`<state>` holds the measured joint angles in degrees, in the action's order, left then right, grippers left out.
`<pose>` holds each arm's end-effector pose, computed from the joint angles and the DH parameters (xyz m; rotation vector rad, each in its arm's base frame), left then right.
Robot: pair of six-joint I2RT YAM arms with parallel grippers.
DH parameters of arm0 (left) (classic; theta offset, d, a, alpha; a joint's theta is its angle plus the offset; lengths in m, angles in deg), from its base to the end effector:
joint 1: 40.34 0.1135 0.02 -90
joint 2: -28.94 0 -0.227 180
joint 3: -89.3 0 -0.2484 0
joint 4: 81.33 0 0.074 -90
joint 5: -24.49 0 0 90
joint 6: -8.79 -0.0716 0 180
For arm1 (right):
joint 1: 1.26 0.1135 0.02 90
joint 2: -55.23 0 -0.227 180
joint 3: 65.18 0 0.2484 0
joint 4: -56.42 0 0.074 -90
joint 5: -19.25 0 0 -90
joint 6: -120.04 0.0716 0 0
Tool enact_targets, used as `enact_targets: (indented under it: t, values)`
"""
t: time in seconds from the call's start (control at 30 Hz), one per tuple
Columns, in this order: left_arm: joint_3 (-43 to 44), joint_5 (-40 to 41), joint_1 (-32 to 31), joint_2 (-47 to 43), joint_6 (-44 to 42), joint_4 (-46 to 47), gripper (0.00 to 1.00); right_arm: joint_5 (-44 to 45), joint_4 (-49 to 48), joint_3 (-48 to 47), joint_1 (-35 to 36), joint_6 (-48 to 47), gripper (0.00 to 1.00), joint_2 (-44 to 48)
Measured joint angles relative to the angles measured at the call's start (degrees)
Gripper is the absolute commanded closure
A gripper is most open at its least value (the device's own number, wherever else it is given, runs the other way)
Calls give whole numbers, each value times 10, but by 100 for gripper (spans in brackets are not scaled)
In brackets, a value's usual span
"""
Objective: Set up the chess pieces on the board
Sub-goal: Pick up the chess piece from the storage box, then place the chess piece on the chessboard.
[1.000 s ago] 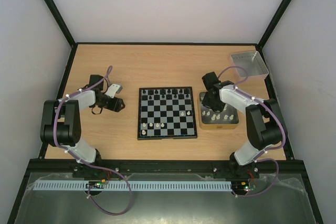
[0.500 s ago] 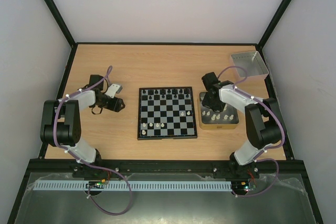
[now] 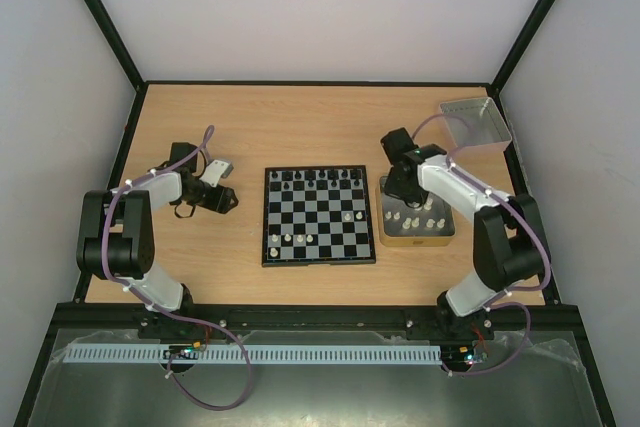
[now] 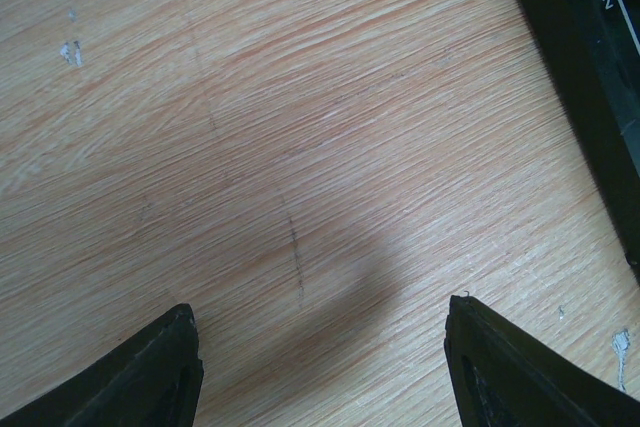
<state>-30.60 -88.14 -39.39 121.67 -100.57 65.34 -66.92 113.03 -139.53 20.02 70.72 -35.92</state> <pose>0.2975 -0.0226 0.0784 0.5317 2.5801 -0.4196 0.2849 0.1058 0.1293 0.4950 2.8131 0.1325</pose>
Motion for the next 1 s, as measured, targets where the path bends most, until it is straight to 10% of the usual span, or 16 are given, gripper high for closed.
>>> enact_targets:
  t: [0.6, 1.0]
  values:
    - [0, 0, 0, 0, -1, 0, 33, 14, 57, -188, 463, 108, 98, -87]
    - [0, 1, 0, 0, 0, 0, 33, -17, 21, -217, 495, 112, 98, -168]
